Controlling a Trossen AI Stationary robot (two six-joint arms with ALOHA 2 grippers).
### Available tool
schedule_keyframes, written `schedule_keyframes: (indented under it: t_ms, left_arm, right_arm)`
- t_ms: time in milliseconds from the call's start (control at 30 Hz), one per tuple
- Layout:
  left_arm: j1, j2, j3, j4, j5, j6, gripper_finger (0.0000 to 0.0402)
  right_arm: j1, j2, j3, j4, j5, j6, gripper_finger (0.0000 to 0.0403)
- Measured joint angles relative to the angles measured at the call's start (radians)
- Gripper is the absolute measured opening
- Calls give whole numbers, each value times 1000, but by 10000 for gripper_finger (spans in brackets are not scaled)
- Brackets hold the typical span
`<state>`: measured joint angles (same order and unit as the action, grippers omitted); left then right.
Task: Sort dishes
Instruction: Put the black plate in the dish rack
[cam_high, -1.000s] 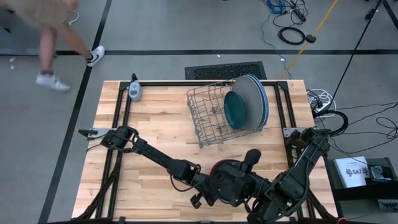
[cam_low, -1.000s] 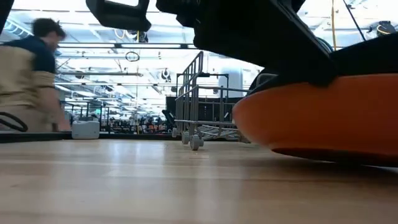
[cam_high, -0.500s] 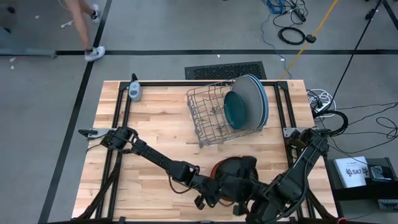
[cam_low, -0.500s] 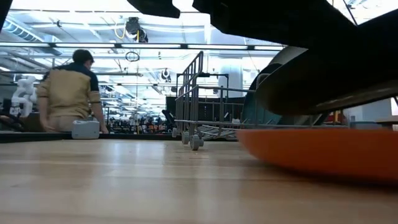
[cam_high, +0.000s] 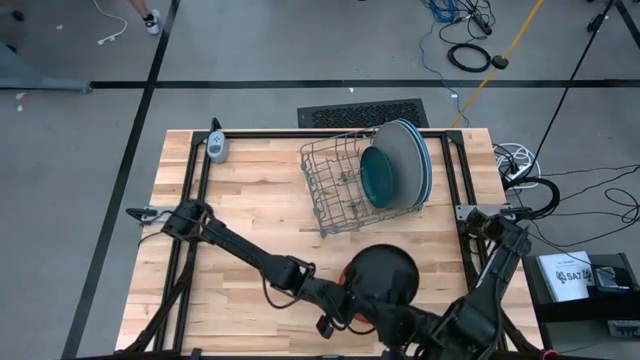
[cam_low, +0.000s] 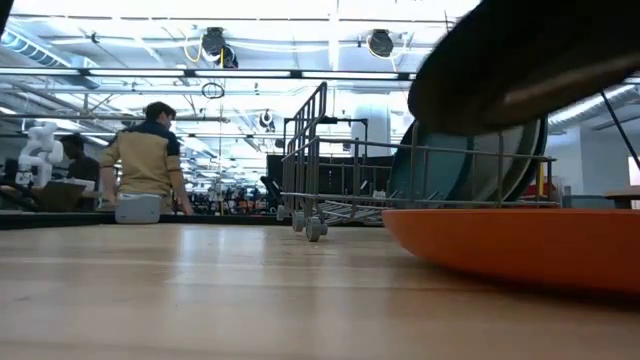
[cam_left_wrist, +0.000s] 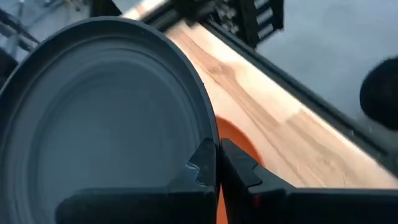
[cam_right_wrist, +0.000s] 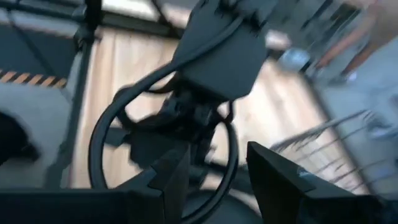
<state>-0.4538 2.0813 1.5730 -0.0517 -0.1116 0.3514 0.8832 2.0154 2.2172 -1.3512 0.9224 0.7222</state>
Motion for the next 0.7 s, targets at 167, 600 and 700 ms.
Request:
schedule_keyframes:
  t_ms: [167, 600, 700]
  left_arm:
    - [3, -60, 0, 38, -3, -33, 1]
    - [108, -159, 0, 203, -240, -84, 1]
    - [122, -209, 0, 283, -248, -95, 1]
  right_arm:
    - [13, -25, 1, 54, 164, -158, 153]
    - [55, -59, 1, 183, 517, -475, 153]
    - [61, -59, 0, 182, 515, -472, 153]
